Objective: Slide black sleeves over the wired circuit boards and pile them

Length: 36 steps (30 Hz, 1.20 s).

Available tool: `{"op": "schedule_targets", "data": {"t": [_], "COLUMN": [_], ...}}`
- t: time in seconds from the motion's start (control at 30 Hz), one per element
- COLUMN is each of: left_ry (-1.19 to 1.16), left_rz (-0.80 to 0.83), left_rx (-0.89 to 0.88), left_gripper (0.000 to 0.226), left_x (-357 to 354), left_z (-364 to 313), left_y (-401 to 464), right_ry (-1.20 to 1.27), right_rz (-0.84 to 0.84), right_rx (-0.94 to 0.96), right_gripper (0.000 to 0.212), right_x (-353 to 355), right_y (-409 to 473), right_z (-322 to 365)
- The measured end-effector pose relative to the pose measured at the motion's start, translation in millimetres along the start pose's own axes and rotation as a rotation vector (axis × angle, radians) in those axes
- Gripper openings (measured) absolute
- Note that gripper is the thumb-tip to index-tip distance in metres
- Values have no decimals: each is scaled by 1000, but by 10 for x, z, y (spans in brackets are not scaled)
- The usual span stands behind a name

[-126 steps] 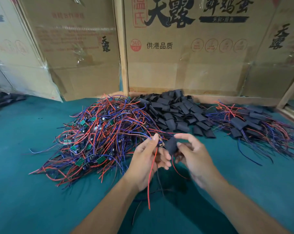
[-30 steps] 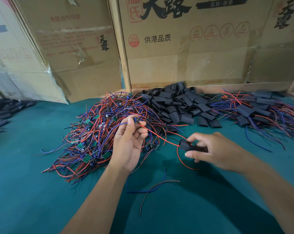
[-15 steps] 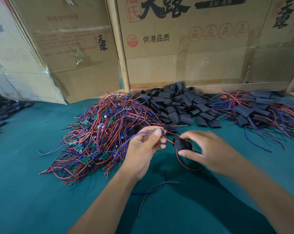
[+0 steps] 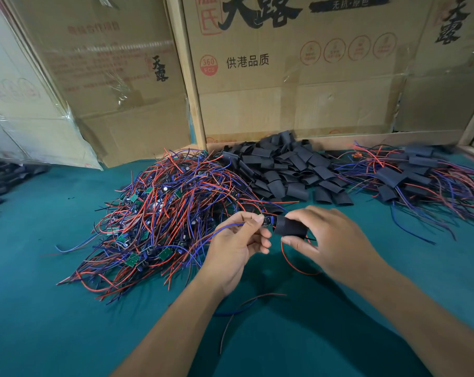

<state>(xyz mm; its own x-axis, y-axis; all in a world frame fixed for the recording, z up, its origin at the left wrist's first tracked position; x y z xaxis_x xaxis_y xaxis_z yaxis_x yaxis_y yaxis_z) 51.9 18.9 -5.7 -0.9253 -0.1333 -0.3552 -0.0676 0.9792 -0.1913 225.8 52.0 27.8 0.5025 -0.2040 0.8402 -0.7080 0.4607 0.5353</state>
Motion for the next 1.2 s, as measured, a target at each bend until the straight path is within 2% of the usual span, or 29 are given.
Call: {"op": "schedule_targets", "data": {"t": [0.27, 0.5, 0.67, 0.8, 1.0, 1.2], "left_ry": [11, -23, -75, -64, -60, -16], "left_rz": [5, -59, -41, -40, -37, -8], "left_rx": [36, 158, 213, 193, 113, 87], "left_gripper": [22, 17, 15, 17, 25, 28], "left_x": [15, 48, 54, 60, 72, 35], "left_z": [-14, 10, 26, 30, -23, -17], "left_y": [-11, 0, 6, 14, 21, -10], "right_ry": [-32, 28, 88, 157, 302, 268], "right_rz": [22, 32, 16, 8, -16, -56], "right_rx": [-1, -29, -24, -38, -89, -53], "right_gripper": [39, 46, 46, 46, 32, 29], "right_x": [-20, -81, -101, -146, -164, -150], "right_y": [-17, -20, -44, -44, -51, -49], "right_z": [-3, -8, -7, -35, -99, -75]}}
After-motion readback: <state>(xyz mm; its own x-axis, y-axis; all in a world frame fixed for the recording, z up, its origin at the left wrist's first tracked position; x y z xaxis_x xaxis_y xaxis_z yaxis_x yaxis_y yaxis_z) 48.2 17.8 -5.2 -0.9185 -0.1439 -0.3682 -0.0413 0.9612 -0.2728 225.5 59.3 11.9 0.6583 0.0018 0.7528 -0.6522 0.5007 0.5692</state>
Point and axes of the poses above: each hand's wrist, its own y-axis towards the middle knuckle, its own x-axis out of the back of the hand, z = x × y, the point moved 3 cm from there along y, towards the middle knuckle, and after that the axes turned 15 degrees about x, right-handed, at the moved point
